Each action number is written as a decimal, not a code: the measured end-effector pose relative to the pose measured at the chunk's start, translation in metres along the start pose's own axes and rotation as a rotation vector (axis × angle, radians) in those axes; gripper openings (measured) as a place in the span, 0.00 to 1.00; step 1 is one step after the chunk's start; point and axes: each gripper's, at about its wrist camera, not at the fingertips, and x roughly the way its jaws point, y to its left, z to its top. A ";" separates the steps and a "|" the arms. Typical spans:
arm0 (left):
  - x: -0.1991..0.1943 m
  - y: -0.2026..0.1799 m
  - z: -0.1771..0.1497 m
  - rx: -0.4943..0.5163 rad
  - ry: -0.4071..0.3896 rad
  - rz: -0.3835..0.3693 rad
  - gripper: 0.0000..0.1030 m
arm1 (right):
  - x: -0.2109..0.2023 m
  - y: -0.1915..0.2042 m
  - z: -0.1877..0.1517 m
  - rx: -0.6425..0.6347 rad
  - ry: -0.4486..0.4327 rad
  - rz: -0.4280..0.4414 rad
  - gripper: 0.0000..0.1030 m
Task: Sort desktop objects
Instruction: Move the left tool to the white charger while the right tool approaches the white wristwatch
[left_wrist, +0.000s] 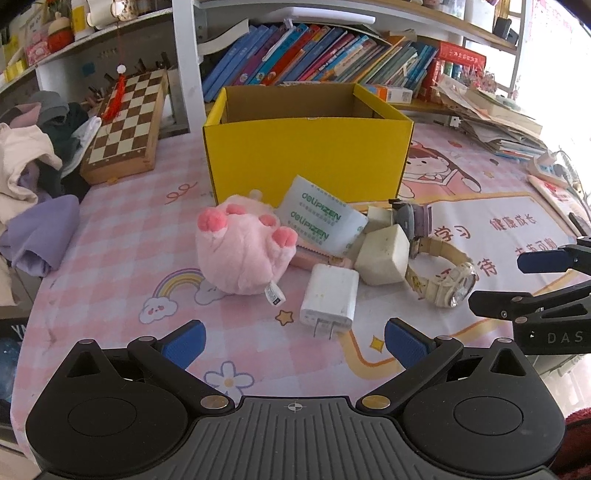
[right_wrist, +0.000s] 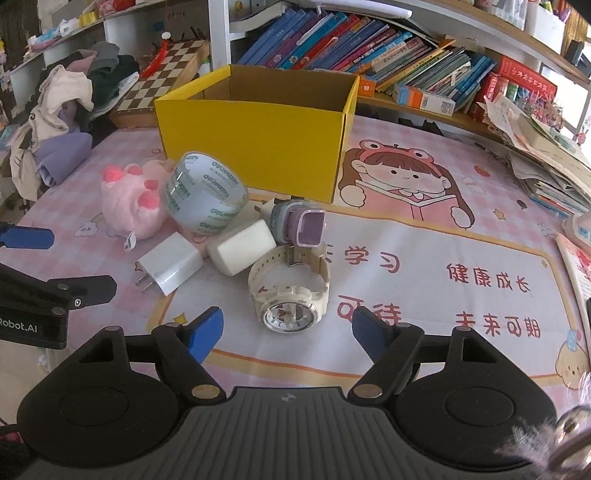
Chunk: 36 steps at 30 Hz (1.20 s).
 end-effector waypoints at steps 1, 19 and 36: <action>0.001 0.000 0.001 -0.003 0.000 0.003 1.00 | 0.003 -0.001 0.001 -0.005 0.005 0.003 0.74; 0.027 -0.013 0.012 0.037 0.028 -0.022 0.83 | 0.052 -0.004 0.020 -0.067 0.125 0.047 0.75; 0.073 -0.025 0.018 0.075 0.136 -0.074 0.53 | 0.071 -0.013 0.026 -0.098 0.172 0.092 0.64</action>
